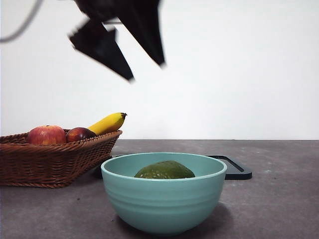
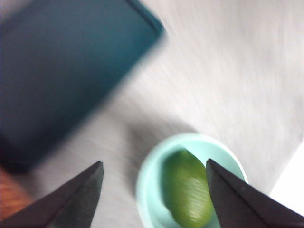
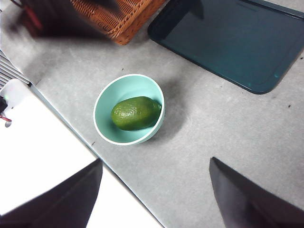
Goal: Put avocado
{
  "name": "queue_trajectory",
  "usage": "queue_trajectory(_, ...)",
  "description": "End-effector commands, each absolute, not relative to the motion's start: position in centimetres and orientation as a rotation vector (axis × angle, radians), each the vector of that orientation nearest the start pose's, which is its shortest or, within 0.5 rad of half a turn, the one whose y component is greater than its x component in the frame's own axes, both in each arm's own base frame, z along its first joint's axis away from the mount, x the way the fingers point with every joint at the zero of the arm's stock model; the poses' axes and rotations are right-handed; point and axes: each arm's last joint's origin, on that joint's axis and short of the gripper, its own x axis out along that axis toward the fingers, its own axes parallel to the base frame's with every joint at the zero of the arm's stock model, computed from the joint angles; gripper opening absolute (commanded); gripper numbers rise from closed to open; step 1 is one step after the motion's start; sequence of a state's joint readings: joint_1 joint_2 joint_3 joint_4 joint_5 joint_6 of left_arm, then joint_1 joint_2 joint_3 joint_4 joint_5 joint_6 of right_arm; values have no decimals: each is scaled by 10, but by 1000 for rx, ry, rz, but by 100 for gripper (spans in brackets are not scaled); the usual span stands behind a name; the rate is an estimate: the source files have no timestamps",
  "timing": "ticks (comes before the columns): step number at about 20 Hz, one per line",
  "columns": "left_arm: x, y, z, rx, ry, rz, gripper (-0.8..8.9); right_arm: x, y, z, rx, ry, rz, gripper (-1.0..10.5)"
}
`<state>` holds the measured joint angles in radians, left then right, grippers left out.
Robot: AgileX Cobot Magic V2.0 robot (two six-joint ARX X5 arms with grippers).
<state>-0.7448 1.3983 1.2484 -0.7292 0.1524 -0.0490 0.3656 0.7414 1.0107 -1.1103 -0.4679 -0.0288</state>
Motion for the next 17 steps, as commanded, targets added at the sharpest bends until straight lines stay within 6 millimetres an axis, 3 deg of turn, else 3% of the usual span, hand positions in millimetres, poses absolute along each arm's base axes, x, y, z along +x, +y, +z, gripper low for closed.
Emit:
queue_trajectory(1, 207, -176, 337, 158, 799, -767, 350, 100, 53, 339, 18, 841, 796, 361)
queue_trajectory(4, 204, -137, 356, 84, 756, -703, 348, 110, 56, 336, 19, 875, 793, 361)
queue_trajectory(7, 196, -109, 359, 18, 761, -695, 348, 120, 60, 333, 20, 892, 792, 361)
queue_trajectory(9, 187, -96, 351, -10, 768, -704, 348, 129, 64, 331, 21, 898, 793, 361)
queue_trajectory(14, 154, -80, 308, -67, 873, -811, 347, 153, 74, 320, 25, 954, 791, 361)
queue_trajectory(17, 138, -77, 301, -75, 941, -927, 347, 168, 83, 311, 21, 984, 804, 361)
